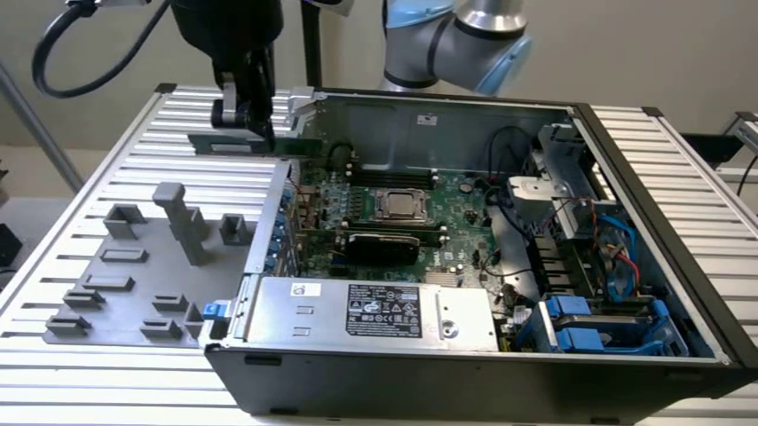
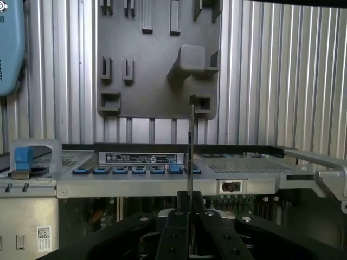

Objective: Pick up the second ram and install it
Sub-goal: 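Pick up the second ram and move it above second insertion slot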

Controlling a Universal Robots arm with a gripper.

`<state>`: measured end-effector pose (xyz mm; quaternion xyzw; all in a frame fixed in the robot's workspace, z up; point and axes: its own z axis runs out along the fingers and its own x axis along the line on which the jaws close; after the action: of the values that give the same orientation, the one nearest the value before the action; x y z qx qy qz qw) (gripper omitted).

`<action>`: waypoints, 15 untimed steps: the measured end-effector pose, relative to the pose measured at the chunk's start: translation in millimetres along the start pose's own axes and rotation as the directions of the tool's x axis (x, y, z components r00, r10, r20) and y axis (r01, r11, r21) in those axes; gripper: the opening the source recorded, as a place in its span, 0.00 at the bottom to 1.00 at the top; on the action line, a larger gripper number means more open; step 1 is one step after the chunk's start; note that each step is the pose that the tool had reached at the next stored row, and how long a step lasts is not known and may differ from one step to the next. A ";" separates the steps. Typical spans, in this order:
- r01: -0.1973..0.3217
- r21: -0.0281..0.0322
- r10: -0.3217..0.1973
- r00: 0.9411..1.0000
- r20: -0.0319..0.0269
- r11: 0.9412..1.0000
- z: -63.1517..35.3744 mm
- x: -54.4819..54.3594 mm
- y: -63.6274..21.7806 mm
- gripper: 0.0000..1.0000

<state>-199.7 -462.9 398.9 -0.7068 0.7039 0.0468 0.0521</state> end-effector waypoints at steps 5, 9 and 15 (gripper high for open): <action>0.000 0.000 0.000 1.000 0.000 1.000 0.0 -2.7 -22.4 0.13; 0.000 0.000 0.000 1.000 0.000 1.000 0.4 -4.9 -40.2 0.13; 0.000 0.000 0.000 1.000 0.000 1.000 1.2 -9.0 -65.6 0.13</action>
<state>-134.1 -453.5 399.5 -0.7068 0.7039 0.0469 0.0521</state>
